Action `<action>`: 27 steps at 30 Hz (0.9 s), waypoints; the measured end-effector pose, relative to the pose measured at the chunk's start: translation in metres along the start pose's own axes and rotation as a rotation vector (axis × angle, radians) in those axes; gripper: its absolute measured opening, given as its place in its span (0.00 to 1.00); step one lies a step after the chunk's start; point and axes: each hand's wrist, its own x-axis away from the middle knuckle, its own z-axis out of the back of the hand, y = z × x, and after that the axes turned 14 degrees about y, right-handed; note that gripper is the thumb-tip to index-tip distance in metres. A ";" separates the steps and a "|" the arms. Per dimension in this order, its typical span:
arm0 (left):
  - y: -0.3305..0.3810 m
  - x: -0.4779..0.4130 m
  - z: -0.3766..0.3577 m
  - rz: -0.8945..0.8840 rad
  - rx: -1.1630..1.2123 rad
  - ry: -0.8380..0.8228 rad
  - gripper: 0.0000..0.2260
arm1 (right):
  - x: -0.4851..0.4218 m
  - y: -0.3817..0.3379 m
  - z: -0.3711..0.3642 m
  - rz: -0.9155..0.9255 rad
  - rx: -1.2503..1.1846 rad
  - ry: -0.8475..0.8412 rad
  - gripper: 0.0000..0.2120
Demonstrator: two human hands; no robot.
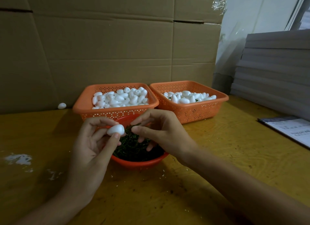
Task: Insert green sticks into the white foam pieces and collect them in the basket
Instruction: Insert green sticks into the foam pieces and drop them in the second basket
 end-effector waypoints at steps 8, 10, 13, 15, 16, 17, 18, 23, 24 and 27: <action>0.000 0.000 0.000 -0.010 0.003 -0.003 0.12 | 0.001 0.003 0.000 -0.012 0.016 0.027 0.07; 0.000 -0.001 0.000 -0.013 0.002 -0.001 0.12 | 0.001 0.003 0.000 -0.019 0.014 0.025 0.07; -0.002 -0.001 0.000 -0.013 -0.004 -0.005 0.12 | 0.002 0.002 0.000 -0.022 -0.003 0.016 0.07; -0.002 -0.001 0.001 -0.011 -0.004 -0.011 0.12 | 0.002 0.002 0.000 -0.016 0.000 0.012 0.08; -0.003 -0.001 0.001 -0.011 -0.003 -0.018 0.11 | 0.002 0.003 -0.001 -0.010 0.013 0.012 0.08; -0.003 0.000 0.001 -0.011 -0.006 -0.025 0.11 | 0.002 0.004 -0.001 -0.001 0.033 0.014 0.08; -0.003 0.000 0.001 -0.012 -0.012 -0.031 0.11 | 0.002 0.005 -0.001 0.012 0.058 0.018 0.08; -0.003 -0.002 0.002 -0.010 -0.034 -0.044 0.12 | 0.005 0.008 -0.004 0.069 0.153 0.037 0.07; -0.003 -0.002 0.002 -0.005 -0.039 -0.047 0.12 | 0.005 0.009 -0.004 0.081 0.165 0.039 0.07; -0.002 -0.001 0.002 -0.011 -0.044 -0.057 0.13 | 0.008 0.010 -0.005 0.107 0.198 0.060 0.07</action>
